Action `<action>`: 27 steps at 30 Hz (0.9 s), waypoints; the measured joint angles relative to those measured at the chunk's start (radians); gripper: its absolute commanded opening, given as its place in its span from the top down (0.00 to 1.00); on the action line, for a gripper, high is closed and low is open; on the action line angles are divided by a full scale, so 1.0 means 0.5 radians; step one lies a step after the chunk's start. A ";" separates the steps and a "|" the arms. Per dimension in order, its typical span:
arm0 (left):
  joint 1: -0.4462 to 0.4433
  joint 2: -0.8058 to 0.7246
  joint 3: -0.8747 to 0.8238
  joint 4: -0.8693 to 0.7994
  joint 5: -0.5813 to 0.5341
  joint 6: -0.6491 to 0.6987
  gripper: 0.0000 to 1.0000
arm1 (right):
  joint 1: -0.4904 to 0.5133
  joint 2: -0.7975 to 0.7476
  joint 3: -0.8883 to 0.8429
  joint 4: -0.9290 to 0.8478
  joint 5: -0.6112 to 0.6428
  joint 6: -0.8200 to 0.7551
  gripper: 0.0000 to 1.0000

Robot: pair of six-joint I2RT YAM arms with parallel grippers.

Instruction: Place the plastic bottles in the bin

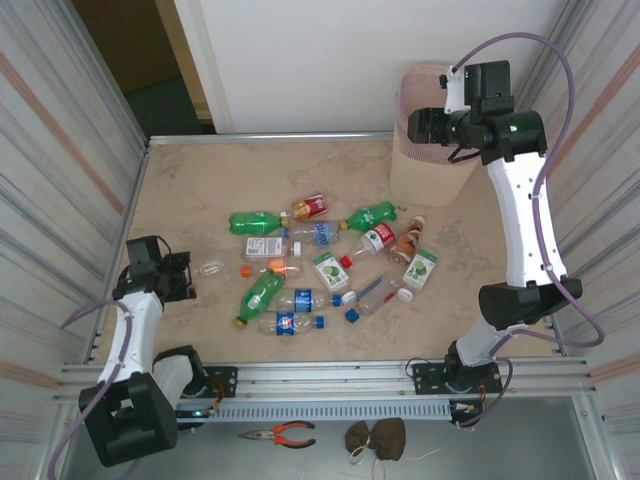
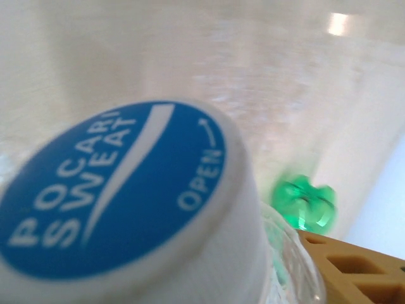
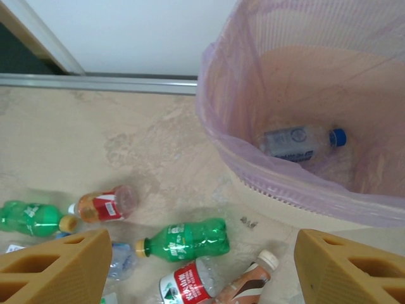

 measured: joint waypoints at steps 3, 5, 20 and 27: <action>0.002 -0.082 0.030 0.114 -0.002 0.198 0.51 | 0.045 -0.037 -0.072 0.042 -0.039 0.000 0.25; 0.002 -0.144 0.063 0.179 -0.006 0.327 0.51 | 0.081 -0.071 -0.153 0.098 -0.072 0.001 0.25; -0.010 -0.111 0.423 0.851 0.780 1.350 0.54 | 0.246 -0.387 -0.955 0.797 -0.683 0.142 0.25; -0.355 0.034 0.754 0.887 1.136 1.836 0.52 | 0.356 -0.490 -1.157 1.229 -1.037 0.216 0.23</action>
